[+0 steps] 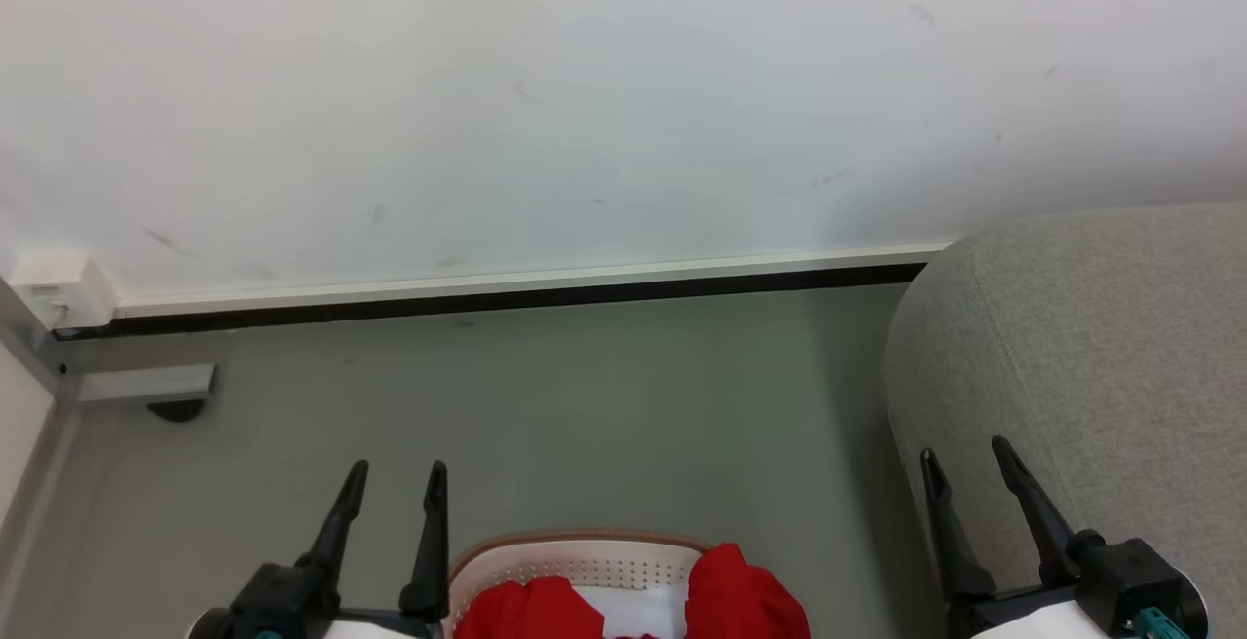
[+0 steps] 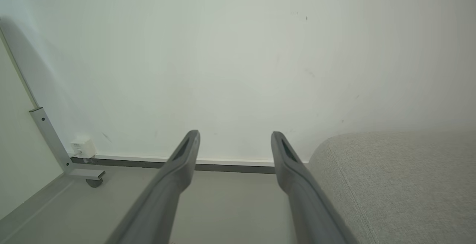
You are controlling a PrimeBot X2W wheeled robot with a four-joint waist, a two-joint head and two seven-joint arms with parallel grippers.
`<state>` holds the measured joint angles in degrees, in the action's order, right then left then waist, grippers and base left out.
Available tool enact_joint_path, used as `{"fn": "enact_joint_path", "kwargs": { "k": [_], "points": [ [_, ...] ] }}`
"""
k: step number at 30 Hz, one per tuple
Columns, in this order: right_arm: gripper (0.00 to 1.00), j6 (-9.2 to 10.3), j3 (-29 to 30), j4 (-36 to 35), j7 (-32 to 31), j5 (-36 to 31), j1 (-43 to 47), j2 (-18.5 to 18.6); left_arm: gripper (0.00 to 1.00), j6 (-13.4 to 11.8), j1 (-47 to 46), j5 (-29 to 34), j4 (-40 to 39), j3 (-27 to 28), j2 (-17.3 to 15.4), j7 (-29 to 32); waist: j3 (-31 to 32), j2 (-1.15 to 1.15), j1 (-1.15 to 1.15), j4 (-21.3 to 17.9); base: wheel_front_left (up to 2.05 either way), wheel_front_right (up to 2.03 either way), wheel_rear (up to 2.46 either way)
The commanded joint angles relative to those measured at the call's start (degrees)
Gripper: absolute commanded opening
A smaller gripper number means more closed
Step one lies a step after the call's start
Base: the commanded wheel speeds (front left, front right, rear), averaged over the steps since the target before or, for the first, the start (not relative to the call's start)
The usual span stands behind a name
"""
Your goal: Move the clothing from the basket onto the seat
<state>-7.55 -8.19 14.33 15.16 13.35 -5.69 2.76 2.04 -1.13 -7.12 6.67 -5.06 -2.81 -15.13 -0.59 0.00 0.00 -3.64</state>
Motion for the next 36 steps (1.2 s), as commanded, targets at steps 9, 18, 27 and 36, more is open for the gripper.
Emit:
{"fn": "enact_joint_path", "kwargs": {
  "k": [9,18,27,36],
  "points": [
    [1.00,0.12,0.34,-1.96,-0.02,1.65,-2.23,0.21,1.00,0.81,-4.78,-0.73,5.30,-1.05,-0.18,-0.03,-5.32,0.00,0.00,-3.16,0.00,0.00,0.00],
    [1.00,0.12,2.06,-5.70,-0.02,2.40,-5.62,0.20,1.00,2.89,-12.74,1.14,18.25,-3.73,-1.61,-0.03,-14.19,0.00,0.00,-5.93,0.00,0.00,0.00],
    [1.00,0.12,3.52,-10.14,-0.02,4.38,-10.49,0.17,1.00,4.71,-23.60,1.50,36.84,-7.13,-3.92,1.88,-25.09,0.00,0.00,-9.04,0.00,0.00,0.00],
    [1.00,0.12,5.20,-13.93,-0.02,6.60,-13.70,0.16,1.00,5.46,-33.07,0.51,51.56,-12.71,-5.34,4.08,-33.56,0.00,0.00,-11.89,0.00,0.00,0.00]
  ]
}}
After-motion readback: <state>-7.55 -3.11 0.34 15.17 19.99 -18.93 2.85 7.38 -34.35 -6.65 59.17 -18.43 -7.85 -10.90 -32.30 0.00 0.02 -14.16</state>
